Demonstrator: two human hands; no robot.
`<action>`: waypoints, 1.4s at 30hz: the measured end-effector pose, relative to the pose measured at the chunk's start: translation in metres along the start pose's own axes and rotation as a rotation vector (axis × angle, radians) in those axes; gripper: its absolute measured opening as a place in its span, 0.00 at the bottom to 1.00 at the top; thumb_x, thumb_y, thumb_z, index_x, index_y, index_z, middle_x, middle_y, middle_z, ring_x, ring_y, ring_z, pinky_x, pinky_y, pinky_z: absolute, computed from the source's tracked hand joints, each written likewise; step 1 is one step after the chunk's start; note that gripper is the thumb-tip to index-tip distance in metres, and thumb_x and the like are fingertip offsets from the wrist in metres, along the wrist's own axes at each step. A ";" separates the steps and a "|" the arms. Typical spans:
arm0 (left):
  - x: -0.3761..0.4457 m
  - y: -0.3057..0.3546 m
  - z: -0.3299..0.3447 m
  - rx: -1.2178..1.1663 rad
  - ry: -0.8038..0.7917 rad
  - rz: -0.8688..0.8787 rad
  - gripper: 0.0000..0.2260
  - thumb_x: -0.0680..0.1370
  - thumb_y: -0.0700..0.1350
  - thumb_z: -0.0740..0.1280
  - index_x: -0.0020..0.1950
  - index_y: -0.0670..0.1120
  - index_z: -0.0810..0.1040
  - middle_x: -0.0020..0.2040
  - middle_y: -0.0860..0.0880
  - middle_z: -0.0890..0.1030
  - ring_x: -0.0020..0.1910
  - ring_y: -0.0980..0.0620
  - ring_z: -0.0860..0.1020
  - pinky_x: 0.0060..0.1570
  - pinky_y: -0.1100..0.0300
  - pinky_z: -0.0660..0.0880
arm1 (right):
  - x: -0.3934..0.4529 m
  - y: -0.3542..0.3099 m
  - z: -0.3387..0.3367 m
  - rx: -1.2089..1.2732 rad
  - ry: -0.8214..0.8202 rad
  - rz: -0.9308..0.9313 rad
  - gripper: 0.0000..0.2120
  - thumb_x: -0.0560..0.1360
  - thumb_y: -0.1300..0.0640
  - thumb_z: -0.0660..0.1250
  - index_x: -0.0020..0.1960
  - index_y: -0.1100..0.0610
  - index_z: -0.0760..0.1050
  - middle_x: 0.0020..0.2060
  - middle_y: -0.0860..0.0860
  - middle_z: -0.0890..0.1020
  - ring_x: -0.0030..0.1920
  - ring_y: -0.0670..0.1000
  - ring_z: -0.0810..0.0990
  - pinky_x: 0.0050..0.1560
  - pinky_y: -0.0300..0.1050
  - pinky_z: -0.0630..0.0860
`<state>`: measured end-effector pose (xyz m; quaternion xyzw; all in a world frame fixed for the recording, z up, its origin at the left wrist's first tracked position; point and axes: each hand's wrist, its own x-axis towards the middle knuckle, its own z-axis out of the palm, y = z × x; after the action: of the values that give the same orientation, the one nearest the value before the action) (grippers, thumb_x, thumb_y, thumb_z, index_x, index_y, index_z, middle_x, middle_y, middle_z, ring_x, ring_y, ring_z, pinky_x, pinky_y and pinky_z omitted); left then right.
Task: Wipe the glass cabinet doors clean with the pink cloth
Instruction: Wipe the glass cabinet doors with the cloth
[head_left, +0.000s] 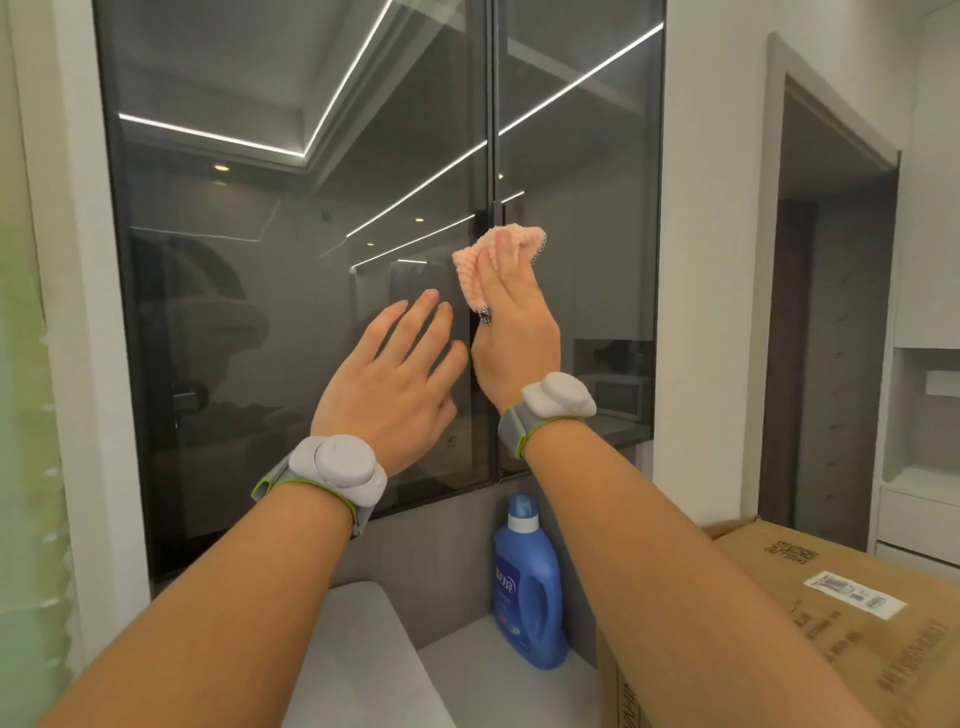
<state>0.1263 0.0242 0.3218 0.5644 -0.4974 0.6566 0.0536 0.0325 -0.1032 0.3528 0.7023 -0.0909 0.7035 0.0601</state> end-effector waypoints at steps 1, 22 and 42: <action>0.000 0.000 0.000 0.000 0.003 -0.004 0.17 0.82 0.48 0.60 0.66 0.40 0.76 0.76 0.36 0.72 0.80 0.35 0.65 0.80 0.41 0.60 | -0.005 0.001 -0.001 -0.001 -0.007 -0.007 0.34 0.71 0.75 0.63 0.77 0.63 0.68 0.77 0.58 0.70 0.76 0.64 0.70 0.64 0.53 0.80; -0.003 0.005 -0.016 -0.001 -0.053 -0.076 0.19 0.79 0.46 0.64 0.68 0.41 0.76 0.79 0.40 0.70 0.82 0.40 0.64 0.81 0.38 0.57 | -0.080 0.001 -0.062 0.545 0.035 0.713 0.12 0.74 0.61 0.70 0.53 0.46 0.80 0.52 0.45 0.83 0.53 0.46 0.81 0.54 0.38 0.75; 0.017 -0.019 -0.006 0.068 0.019 -0.082 0.19 0.82 0.48 0.60 0.71 0.43 0.73 0.78 0.36 0.69 0.82 0.33 0.60 0.81 0.39 0.56 | 0.050 0.011 -0.006 0.399 0.110 0.359 0.20 0.81 0.64 0.61 0.70 0.52 0.78 0.64 0.48 0.77 0.63 0.49 0.75 0.65 0.32 0.68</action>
<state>0.1279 0.0299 0.3479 0.5798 -0.4505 0.6757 0.0659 0.0238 -0.1148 0.4024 0.6335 -0.0704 0.7441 -0.2002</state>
